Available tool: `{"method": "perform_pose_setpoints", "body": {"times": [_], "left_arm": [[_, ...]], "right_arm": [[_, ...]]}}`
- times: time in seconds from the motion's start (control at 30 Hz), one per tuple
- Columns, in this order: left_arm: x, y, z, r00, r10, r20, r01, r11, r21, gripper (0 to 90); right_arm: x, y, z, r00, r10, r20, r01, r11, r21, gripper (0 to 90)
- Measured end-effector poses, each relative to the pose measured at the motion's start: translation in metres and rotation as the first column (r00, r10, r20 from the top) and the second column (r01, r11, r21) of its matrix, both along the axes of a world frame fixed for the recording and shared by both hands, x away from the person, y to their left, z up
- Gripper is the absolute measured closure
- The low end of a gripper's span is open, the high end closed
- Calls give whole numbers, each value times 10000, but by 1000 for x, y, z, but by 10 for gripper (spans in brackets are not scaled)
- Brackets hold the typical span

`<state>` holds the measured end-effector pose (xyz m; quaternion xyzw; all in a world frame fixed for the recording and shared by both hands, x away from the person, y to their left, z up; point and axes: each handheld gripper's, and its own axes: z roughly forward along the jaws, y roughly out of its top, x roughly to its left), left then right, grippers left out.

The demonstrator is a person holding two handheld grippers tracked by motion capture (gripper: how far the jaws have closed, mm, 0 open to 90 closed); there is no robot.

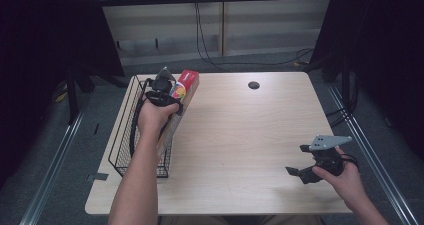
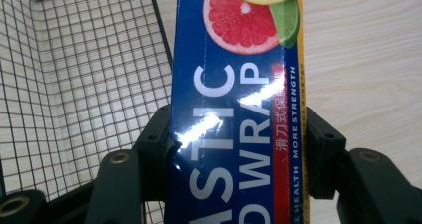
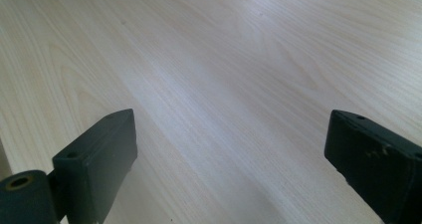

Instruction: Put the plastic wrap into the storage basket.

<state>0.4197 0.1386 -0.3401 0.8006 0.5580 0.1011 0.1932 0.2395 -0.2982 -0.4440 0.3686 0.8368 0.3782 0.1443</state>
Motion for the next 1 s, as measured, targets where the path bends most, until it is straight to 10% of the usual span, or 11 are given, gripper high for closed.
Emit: {"method": "perform_pose_setpoints", "body": {"times": [1.0], "left_arm": [[-5, 26, -13, 9868, 1620, -61, -1617, 9863, 329, 433]], "right_arm": [[0, 0, 0, 10000, 20, 23, -21, 10000, 70, 60]]}}
